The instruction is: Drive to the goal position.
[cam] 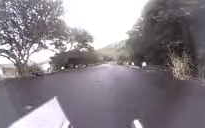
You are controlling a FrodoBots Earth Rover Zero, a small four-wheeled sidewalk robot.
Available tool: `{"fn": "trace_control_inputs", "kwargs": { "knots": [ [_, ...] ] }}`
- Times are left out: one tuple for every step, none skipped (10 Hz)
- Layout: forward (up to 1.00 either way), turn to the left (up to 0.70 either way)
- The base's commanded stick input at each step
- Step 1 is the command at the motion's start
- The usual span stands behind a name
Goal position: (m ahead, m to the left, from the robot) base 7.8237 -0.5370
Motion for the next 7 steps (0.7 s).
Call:
{"fn": "trace_control_inputs", "kwargs": {
  "knots": [
    [1.0,0.0],
    [1.0,0.0],
    [1.0,-0.24],
    [1.0,-0.4],
    [1.0,-0.4],
    [1.0,-0.4],
    [1.0,-0.4]
  ]
}}
